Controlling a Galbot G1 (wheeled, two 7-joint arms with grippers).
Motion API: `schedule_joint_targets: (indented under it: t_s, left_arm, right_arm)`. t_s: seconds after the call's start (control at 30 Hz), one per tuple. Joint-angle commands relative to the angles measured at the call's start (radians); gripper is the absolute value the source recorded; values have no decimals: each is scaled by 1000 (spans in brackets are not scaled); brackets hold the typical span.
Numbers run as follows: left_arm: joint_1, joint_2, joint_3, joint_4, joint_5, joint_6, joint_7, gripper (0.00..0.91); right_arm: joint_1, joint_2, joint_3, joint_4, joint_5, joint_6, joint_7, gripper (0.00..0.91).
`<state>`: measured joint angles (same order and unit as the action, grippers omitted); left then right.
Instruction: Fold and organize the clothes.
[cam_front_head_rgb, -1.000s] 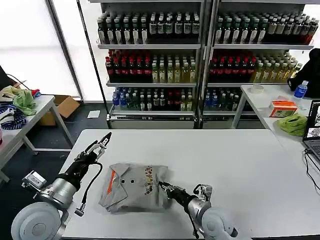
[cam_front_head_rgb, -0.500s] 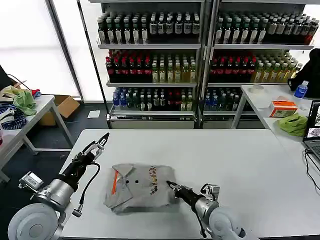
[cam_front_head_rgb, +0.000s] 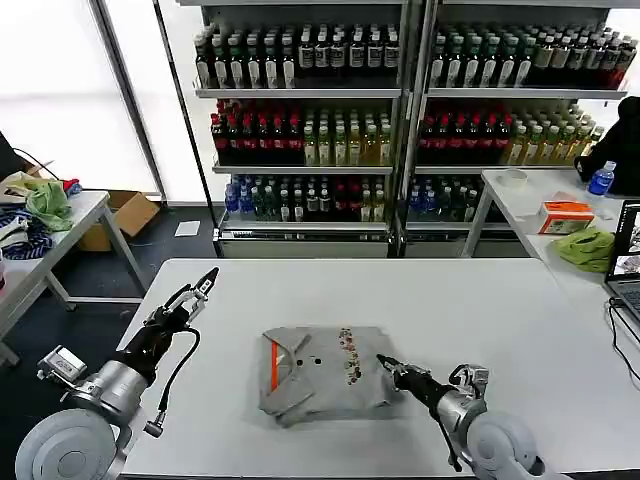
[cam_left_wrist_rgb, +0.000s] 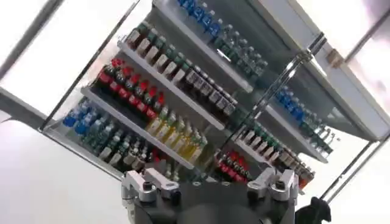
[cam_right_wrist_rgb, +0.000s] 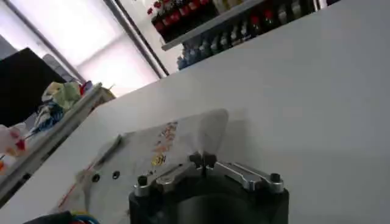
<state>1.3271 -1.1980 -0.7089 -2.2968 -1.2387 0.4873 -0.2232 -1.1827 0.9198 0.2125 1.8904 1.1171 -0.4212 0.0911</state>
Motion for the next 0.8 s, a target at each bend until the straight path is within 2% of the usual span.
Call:
schedule_joint_targets:
  t_s: [0.03,0.1,0.2,0.3,0.4,0.47,0.53,0.73,0.8]
  left_arm:
    - [13,1,-10,-7,-3,0,0,907]
    - [17,3,-12,-10,-3,0,0,907]
    - [24,6,-18,-19,-3,1,-1,907]
    - [32,6,-24,-27,-3,0,0,907]
    - [38,6,-25,-33,-4,0,0,907]
    - [40,5,-22,-35,-2,0,1,907]
    - [43,2,-17,-36,0,0,1,907]
    - [81,-8,-21,-35,18,-3,20,907]
    - [96,-14,-22,-37,25,-6,29,907]
  right_arm:
    - [-33,-61,76,1,-59,-4,-8,907]
    - [-41,-61,83,12,-75,-8,-8,907]
    - [-69,-54,124,53,-122,6,23,907]
    - [-105,-39,191,108,-226,14,34,907]
    - [-147,-28,215,174,-352,87,10,907]
    - [-140,-12,174,208,-414,124,-2,907]
    - [-97,24,114,207,-518,139,8,907]
    - [44,123,-125,140,-762,44,88,907]
    - [69,158,-202,113,-754,19,124,907]
